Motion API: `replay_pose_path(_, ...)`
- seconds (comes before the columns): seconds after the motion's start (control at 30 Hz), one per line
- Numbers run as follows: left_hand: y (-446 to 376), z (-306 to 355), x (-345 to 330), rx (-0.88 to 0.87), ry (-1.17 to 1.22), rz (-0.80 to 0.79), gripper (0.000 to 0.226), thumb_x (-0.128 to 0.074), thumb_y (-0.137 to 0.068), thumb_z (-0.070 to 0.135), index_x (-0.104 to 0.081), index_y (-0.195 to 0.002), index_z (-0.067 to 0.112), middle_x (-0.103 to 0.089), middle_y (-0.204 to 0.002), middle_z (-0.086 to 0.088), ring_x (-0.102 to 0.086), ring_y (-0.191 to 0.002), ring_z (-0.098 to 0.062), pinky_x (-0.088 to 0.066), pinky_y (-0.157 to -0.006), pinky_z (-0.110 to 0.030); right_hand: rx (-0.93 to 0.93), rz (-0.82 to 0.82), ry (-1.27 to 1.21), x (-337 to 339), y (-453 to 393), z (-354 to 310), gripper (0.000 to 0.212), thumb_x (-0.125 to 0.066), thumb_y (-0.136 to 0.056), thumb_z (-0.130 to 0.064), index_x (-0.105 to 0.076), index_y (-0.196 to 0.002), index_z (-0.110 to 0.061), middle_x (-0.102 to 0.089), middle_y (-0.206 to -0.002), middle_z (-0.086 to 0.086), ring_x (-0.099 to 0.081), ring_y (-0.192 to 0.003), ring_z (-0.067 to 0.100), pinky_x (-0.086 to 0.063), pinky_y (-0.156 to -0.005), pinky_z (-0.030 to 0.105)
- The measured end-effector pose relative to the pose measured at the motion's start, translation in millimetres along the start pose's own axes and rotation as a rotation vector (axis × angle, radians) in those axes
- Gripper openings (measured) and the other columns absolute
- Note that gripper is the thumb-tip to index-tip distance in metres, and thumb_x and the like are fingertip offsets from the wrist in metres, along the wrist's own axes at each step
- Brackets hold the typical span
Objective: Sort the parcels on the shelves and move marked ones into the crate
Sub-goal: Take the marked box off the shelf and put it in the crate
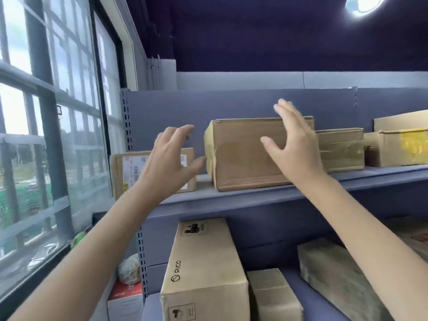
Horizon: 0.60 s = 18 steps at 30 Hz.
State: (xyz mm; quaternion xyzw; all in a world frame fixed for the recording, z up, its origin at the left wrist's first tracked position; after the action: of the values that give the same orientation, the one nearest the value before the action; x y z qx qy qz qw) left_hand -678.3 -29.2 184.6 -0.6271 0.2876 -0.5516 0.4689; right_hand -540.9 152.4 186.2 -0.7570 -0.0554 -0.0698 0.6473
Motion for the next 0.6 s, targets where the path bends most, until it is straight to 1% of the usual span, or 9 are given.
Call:
replay_pose_path(0.03, -3.3, 8.2, -9.5, 0.02, 0.017, -0.005, 0.06, -0.067, -0.079, 0.021, -0.043, -0.132, 0.009, -0.049, -0.115, -0.009, -0.046, -0.111, -0.026, -0.038, -0.094, -0.034, -0.048, 0.011, 0.001, 7.1, 0.0, 17.7, 0.059, -0.062, -0.086, -0.014, -0.037, -0.139, -0.005, -0.033, -0.15, 0.008, -0.025, -0.14, 0.02, -0.015, -0.109, 0.021)
replay_pose_path(0.1, -9.4, 22.0, -30.8, 0.088, 0.036, -0.003, 0.064, -0.067, -0.08, 0.02, -0.036, -0.136, 0.01, -0.046, -0.121, -0.009, -0.043, -0.116, -0.025, -0.033, -0.095, -0.029, -0.129, 0.0, -0.006, 16.7, 2.4, 50.3, 0.065, -0.064, -0.085, -0.017, -0.033, -0.141, -0.007, -0.027, -0.152, 0.007, -0.023, -0.141, 0.019, -0.014, -0.107, 0.019)
replay_pose_path(0.2, -10.9, 36.1, -61.4, 0.232, 0.081, 0.0, 0.077, -0.065, -0.081, 0.021, -0.019, -0.143, 0.013, -0.035, -0.132, -0.01, -0.031, -0.125, -0.025, -0.025, -0.099, -0.03, -0.223, -0.107, -0.051, 17.5, 11.0, 89.3, 0.076, -0.066, -0.083, -0.024, -0.024, -0.144, -0.01, -0.021, -0.155, 0.005, -0.02, -0.142, 0.018, -0.013, -0.107, 0.019)
replay_pose_path(0.27, -8.3, 41.8, -76.4, 0.355, 0.163, 0.008, 0.086, -0.063, -0.083, 0.024, -0.005, -0.146, 0.017, -0.027, -0.139, -0.008, -0.024, -0.131, -0.023, -0.024, -0.108, -0.037, -0.297, -0.189, -0.116, 13.6, 16.8, 108.7, 0.08, -0.067, -0.082, -0.027, -0.021, -0.145, -0.011, -0.025, -0.153, 0.005, -0.023, -0.14, 0.02, -0.019, -0.107, 0.024)
replay_pose_path(0.33, -5.0, 45.4, -87.3, 0.455, 0.218, 0.021, 0.089, -0.062, -0.084, 0.025, 0.001, -0.146, 0.018, -0.022, -0.144, -0.006, -0.02, -0.135, -0.021, -0.022, -0.112, -0.038, -0.377, -0.267, -0.185, 9.0, 21.5, 123.2, 0.08, -0.068, -0.081, -0.029, -0.023, -0.145, -0.011, -0.035, -0.148, 0.008, -0.033, -0.135, 0.024, -0.028, -0.104, 0.029)
replay_pose_path(0.4, -2.3, 47.5, -95.7, 0.551, 0.236, 0.037, 0.084, -0.062, -0.084, 0.023, -0.005, -0.146, 0.015, -0.027, -0.146, -0.008, -0.025, -0.135, -0.021, -0.026, -0.108, -0.034, -0.445, -0.37, -0.256, 3.3, 26.0, 131.5, 0.071, -0.068, -0.081, -0.03, -0.032, -0.14, -0.012, -0.049, -0.138, 0.008, -0.047, -0.121, 0.023, -0.037, -0.092, 0.027)
replay_pose_path(0.43, -1.0, 48.1, -98.6, 0.604, 0.236, 0.043, 0.078, -0.062, -0.084, 0.022, -0.012, -0.144, 0.013, -0.033, -0.143, -0.008, -0.033, -0.131, -0.023, -0.03, -0.102, -0.031, -0.457, -0.424, -0.287, 0.5, 28.2, 132.8, 0.063, -0.067, -0.081, -0.029, -0.039, -0.135, -0.013, -0.055, -0.13, 0.006, -0.053, -0.108, 0.019, -0.039, -0.083, 0.023)
replay_pose_path(0.5, 1.6, 50.7, -101.4, 0.702, 0.237, 0.049, 0.065, -0.061, -0.085, 0.023, -0.024, -0.137, 0.011, -0.045, -0.134, -0.009, -0.044, -0.121, -0.028, -0.033, -0.089, -0.029, -0.451, -0.485, -0.325, -1.3, 30.9, 132.3, 0.052, -0.065, -0.082, -0.028, -0.045, -0.127, -0.014, -0.06, -0.12, 0.003, -0.052, -0.093, 0.012, -0.037, -0.076, 0.02)
replay_pose_path(0.6, 4.0, 54.9, -98.3, 0.738, 0.279, 0.069, 0.058, -0.064, -0.083, 0.021, -0.032, -0.131, 0.011, -0.05, -0.123, -0.007, -0.049, -0.11, -0.026, -0.036, -0.087, -0.03, -0.441, -0.489, -0.361, 4.9, 32.4, 129.6, 0.05, -0.066, -0.082, -0.025, -0.047, -0.126, -0.011, -0.059, -0.121, 0.004, -0.055, -0.105, 0.019, -0.041, -0.082, 0.024)
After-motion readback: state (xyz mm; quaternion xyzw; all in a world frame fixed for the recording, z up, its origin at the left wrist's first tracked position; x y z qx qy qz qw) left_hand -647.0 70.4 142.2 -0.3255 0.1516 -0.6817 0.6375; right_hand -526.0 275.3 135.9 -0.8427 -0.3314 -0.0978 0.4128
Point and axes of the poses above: each hand's wrist, its own y-axis away from the middle knuckle, its own x-axis out of the back of the hand, z = x × y, the point moved 2 cm from there along -y, towards the middle knuckle
